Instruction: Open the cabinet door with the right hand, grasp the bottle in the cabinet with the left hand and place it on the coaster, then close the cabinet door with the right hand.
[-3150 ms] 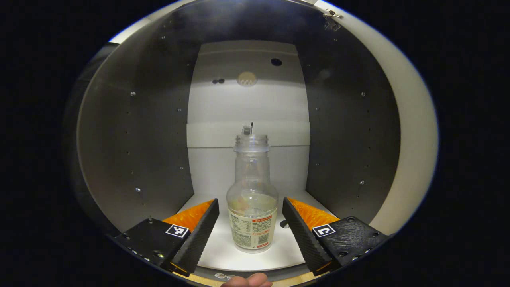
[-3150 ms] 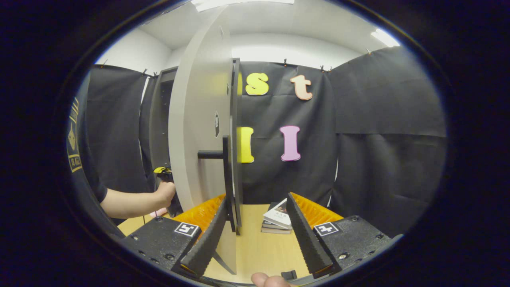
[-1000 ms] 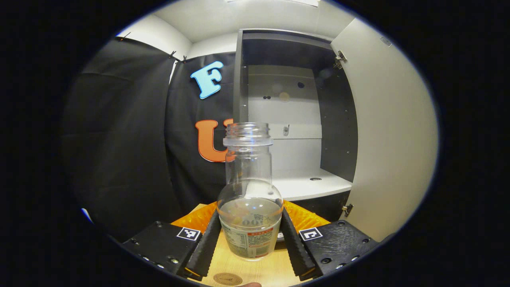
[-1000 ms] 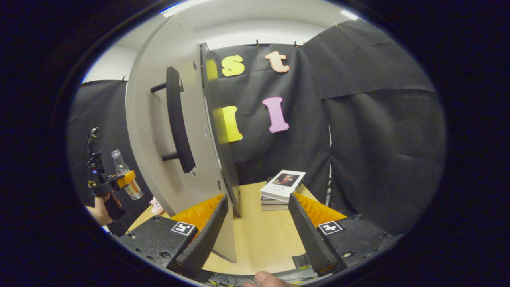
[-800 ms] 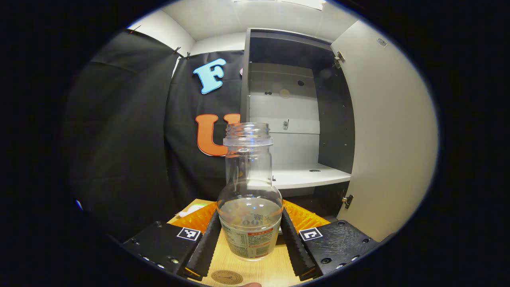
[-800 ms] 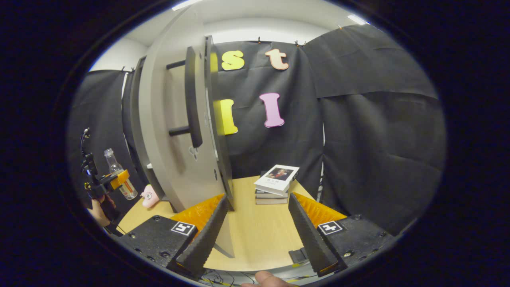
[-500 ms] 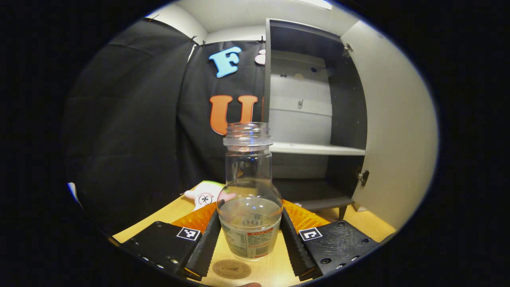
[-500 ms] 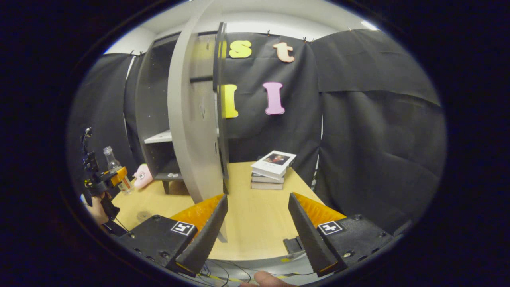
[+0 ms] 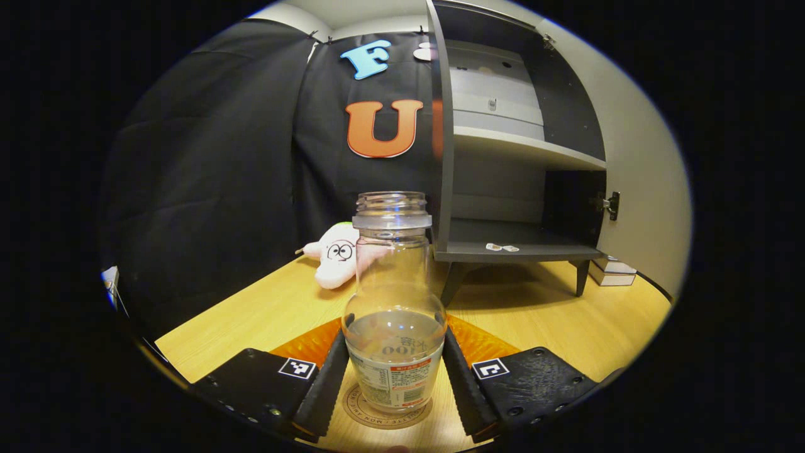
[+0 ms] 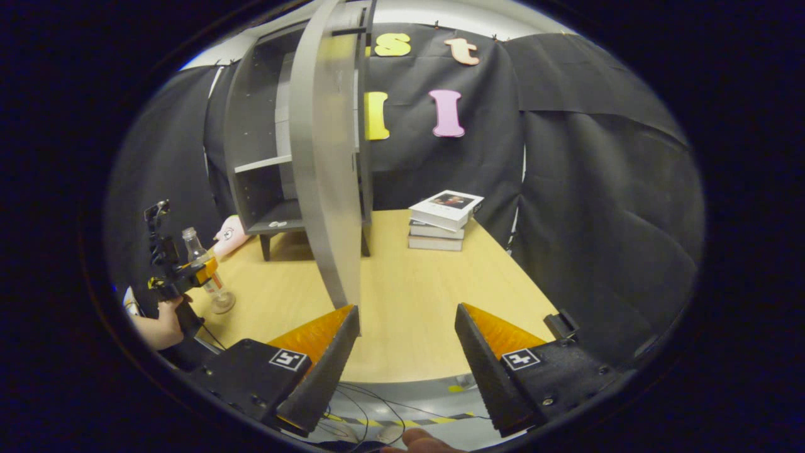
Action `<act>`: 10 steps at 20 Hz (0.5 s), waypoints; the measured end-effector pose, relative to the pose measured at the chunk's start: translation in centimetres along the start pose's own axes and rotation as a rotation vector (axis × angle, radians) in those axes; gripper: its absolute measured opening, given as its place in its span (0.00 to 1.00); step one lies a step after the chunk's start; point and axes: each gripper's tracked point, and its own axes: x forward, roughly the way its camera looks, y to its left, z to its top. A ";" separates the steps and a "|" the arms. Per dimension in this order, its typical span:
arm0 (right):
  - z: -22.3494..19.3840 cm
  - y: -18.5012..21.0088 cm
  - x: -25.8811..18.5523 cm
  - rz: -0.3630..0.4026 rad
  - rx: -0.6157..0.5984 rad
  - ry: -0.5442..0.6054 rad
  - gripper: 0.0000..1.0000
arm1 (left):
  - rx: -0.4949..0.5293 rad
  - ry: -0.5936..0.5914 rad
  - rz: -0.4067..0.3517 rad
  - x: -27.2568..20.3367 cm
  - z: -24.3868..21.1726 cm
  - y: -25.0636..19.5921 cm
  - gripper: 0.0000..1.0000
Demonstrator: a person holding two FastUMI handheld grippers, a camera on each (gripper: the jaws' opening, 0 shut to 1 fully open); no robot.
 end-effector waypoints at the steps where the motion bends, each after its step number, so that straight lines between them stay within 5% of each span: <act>1: 0.1 -0.2 0.1 0.000 0.009 -0.002 0.98 | -0.007 0.012 0.006 0.3 -0.6 0.1 0.75; 10: -0.2 0.3 1.3 -0.001 0.002 0.030 0.97 | 0.059 -0.044 0.033 0.5 -1.8 1.0 0.75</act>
